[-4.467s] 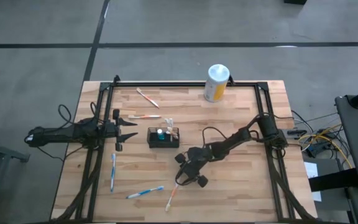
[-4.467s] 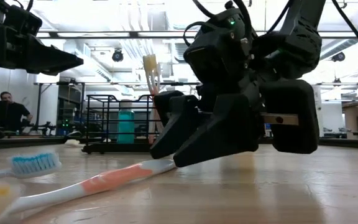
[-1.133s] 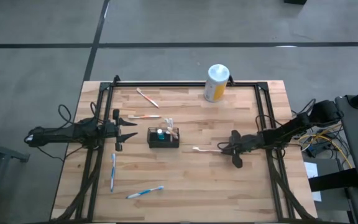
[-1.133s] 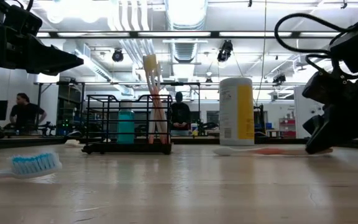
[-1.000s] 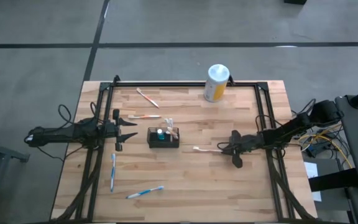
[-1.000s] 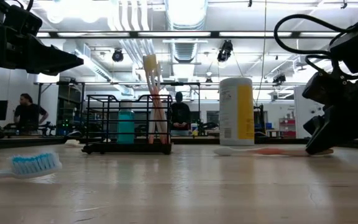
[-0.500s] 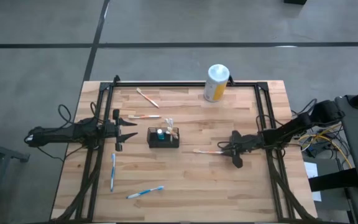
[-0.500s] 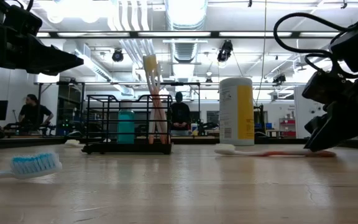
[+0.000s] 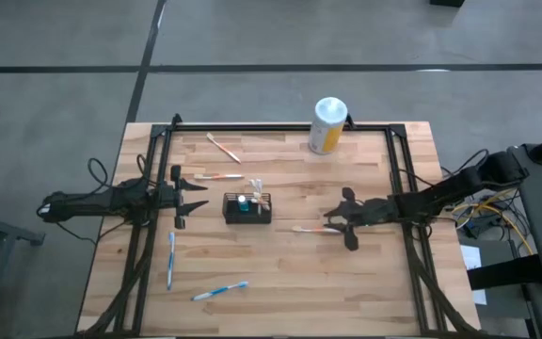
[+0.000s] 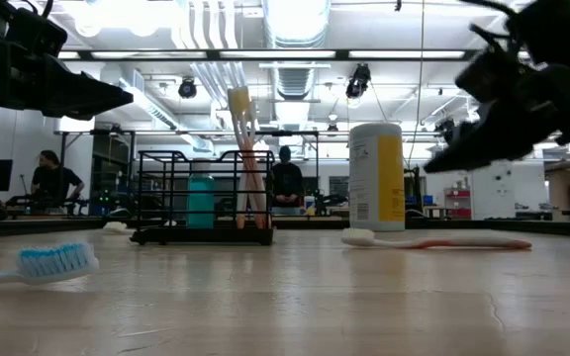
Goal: Pick & Place toothbrushing station
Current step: Put the orange toothbrush into the right section of the wire organizer
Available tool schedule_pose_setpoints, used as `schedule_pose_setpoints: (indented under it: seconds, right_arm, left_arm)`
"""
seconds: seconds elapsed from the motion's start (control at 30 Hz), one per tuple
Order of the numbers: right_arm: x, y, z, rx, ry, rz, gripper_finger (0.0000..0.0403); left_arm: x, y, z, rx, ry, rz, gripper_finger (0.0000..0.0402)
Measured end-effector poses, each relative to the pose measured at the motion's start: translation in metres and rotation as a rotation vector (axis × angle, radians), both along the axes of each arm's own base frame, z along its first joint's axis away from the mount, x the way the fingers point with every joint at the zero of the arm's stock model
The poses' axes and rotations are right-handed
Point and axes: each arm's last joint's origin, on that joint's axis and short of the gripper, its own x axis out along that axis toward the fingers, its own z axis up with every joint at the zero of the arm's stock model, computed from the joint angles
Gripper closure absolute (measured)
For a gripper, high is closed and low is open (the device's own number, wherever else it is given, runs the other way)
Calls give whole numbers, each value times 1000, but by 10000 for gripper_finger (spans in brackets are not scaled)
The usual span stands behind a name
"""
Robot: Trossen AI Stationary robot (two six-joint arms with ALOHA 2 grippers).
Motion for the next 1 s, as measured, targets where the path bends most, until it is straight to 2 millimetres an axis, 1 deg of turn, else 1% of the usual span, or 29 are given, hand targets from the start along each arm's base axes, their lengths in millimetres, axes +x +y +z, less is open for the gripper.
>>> schedule_pose_setpoints:
  seconds: [0.1, 0.23, 0.33, 0.43, 0.53, 0.6, 0.9, 1.0]
  right_arm:
    - [14, 3, 12, -57, 42, 28, 257]
    - [33, 7, 25, -87, 105, 44, 255]
    - [50, 11, 28, -88, 137, 57, 255]
    - [67, 16, 28, -64, 155, 118, 255]
    - [82, 21, 22, -39, 192, 167, 255]
    - [91, 23, 18, -43, 207, 164, 255]
    - [110, 18, -11, -35, 316, 114, 263]
    - [116, 16, -16, -60, 330, 93, 269]
  left_arm:
    - [0, 0, 0, 0, 0, 0, 216]
    - [0, 0, 0, 0, 0, 0, 215]
    - [0, 0, 0, 0, 0, 0, 216]
    - [0, 0, 0, 0, 1, 0, 215]
    - [0, 0, 0, 0, 0, 0, 215]
    - [0, 0, 0, 0, 0, 0, 216]
    - [0, 0, 0, 0, 0, 0, 215]
    - [0, 0, 0, 0, 0, 0, 216]
